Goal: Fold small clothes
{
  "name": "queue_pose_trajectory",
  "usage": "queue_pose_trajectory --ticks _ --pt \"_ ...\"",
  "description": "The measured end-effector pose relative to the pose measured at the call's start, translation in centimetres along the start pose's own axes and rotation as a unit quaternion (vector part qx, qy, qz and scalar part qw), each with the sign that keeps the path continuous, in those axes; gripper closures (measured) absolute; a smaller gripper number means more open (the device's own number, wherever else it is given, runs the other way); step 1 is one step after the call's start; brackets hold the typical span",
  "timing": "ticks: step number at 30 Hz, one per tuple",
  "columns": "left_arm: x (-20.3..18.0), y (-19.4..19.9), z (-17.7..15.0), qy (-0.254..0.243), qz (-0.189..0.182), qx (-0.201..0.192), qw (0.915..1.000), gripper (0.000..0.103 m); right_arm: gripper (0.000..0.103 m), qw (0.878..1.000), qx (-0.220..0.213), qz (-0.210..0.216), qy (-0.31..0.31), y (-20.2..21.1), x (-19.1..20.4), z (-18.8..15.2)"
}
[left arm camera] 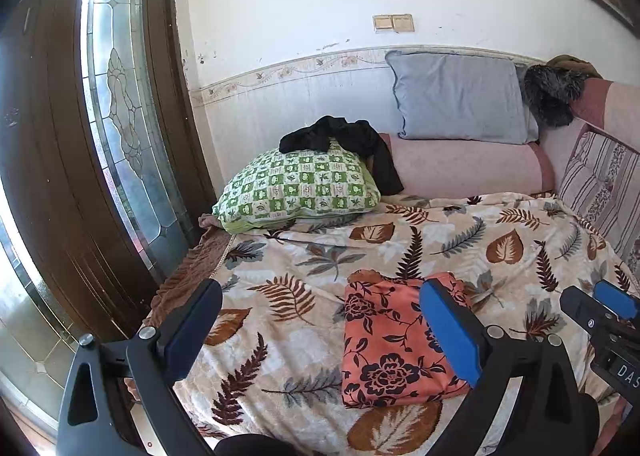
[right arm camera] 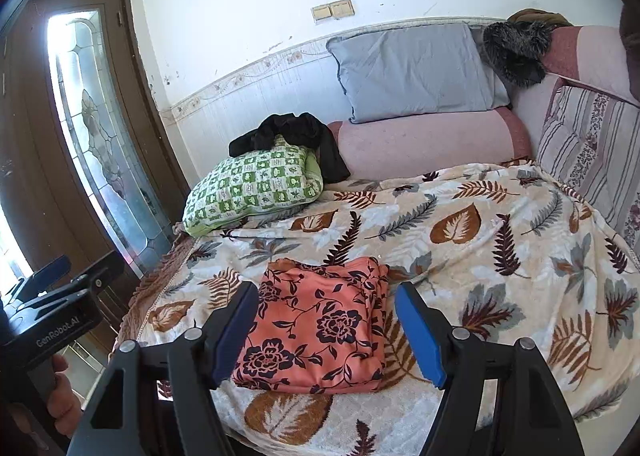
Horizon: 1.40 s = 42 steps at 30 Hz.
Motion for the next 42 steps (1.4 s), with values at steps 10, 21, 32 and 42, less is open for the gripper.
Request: queue_pose_trajectory --ticks 10,21,32,42 --pt "0.4 2.5 1.0 0.001 -0.01 -0.032 0.9994 0.004 0.028 0.999 -0.028 -0.013 0.017 1.4 1.2 0.7" --pt "1.5 2.9 1.1 0.012 -0.009 -0.039 0.9991 0.004 0.028 0.998 -0.042 -0.047 0.011 1.5 1.4 0.7" --pt "1.9 2.8 0.9 0.014 -0.008 -0.04 0.999 0.004 0.028 0.997 -0.034 -0.062 -0.008 0.4 1.8 0.5" --pt "2.7 2.7 0.6 0.021 -0.013 -0.043 0.9988 0.004 0.028 0.998 -0.032 -0.055 0.012 -0.2 4.3 -0.2"
Point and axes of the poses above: each gripper's, at about its wrist camera, not at the fingertips, and y roughly against the way its jaws point, x to its left, z to its top, the point moved 2 cm from there along -y, roughly the way its jaws point, and after that the axes turned 3 degrees about -y, right-handed, at the moved point
